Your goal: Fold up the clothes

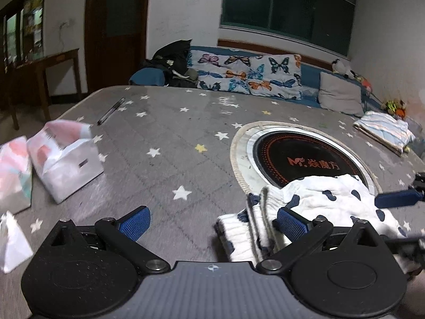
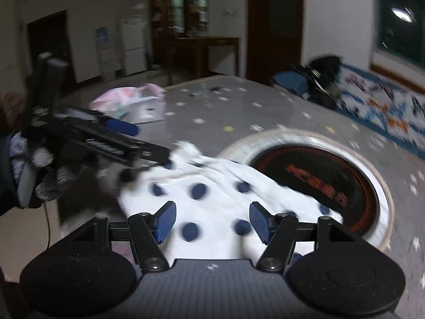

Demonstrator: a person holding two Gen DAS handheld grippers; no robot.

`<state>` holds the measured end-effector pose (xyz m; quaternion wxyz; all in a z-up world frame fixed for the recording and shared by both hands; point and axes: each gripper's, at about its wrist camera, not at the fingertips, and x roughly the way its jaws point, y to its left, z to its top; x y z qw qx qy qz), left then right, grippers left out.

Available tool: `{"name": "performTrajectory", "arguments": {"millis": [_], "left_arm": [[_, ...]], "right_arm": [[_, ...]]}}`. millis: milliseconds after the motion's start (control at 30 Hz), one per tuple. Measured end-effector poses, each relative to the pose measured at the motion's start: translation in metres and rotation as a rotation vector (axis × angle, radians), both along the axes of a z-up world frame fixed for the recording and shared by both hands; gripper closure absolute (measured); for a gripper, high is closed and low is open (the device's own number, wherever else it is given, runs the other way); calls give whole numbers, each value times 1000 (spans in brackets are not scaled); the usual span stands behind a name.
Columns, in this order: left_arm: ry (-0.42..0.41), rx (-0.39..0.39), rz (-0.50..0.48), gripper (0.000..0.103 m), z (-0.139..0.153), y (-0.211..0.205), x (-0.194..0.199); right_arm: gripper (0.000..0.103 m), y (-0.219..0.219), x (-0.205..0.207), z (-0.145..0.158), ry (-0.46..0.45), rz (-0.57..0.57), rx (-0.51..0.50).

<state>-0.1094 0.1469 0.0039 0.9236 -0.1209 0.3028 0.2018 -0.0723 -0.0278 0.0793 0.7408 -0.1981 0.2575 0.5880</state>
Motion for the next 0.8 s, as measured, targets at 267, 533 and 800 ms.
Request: {"name": "performTrajectory", "arguments": {"millis": [267, 533, 800], "left_arm": [[-44, -136, 66, 0, 9, 16, -18], [-74, -366, 111, 0, -3, 30, -33], [-103, -604, 122, 0, -23, 37, -36]], "right_arm": [[42, 36, -66, -6, -171, 232, -55], [46, 71, -98, -32, -353, 290, -120], [67, 80, -109, -50, -471, 276, -147]]}}
